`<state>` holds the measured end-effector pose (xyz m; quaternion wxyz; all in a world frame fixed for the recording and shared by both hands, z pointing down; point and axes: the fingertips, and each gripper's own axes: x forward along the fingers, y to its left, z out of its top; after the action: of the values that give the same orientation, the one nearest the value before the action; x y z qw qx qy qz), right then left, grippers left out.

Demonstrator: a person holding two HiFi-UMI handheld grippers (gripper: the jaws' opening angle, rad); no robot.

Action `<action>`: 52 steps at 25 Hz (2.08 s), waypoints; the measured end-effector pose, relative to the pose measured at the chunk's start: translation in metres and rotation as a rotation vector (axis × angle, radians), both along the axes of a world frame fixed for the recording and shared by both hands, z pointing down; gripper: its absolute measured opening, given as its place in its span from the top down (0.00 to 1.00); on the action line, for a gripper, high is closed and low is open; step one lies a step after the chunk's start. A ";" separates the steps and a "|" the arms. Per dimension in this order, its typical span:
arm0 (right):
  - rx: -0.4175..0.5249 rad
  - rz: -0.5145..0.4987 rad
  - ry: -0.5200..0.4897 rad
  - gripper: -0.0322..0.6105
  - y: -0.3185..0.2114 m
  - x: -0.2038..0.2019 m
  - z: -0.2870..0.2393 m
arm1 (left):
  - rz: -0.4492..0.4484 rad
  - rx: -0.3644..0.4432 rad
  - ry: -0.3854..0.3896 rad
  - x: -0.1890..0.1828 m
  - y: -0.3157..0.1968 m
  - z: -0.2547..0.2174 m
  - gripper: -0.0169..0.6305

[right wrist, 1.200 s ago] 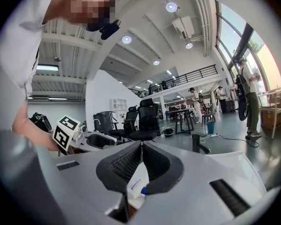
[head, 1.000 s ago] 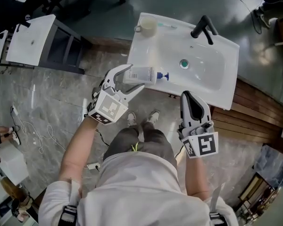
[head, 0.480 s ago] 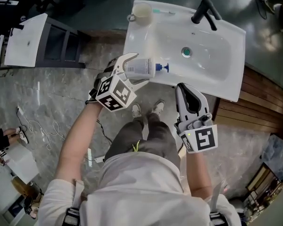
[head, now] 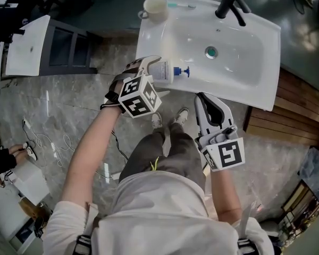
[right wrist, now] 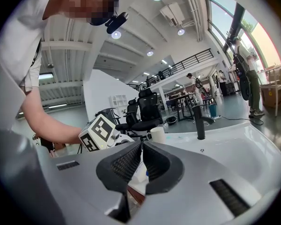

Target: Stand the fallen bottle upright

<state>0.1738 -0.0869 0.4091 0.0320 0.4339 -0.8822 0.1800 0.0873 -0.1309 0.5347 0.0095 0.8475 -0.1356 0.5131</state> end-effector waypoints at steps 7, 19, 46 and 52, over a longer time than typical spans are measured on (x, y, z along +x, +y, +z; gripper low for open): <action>-0.021 -0.017 0.004 0.89 0.004 -0.005 0.012 | 0.056 -0.039 -0.087 0.004 -0.008 0.021 0.23; -0.044 -0.028 0.018 0.89 0.011 -0.014 0.024 | 0.127 -0.179 -0.191 0.003 -0.006 0.050 0.23; -0.045 -0.002 0.057 0.89 0.020 -0.046 0.017 | 0.111 -0.157 0.033 0.003 -0.004 0.035 0.23; -0.045 -0.006 0.069 0.89 0.023 -0.058 0.011 | 0.111 -0.093 0.163 0.004 -0.005 0.008 0.23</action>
<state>0.1155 -0.0635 0.4204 0.0728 0.4365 -0.8775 0.1847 0.0917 -0.1361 0.5425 0.0315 0.8913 -0.0632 0.4479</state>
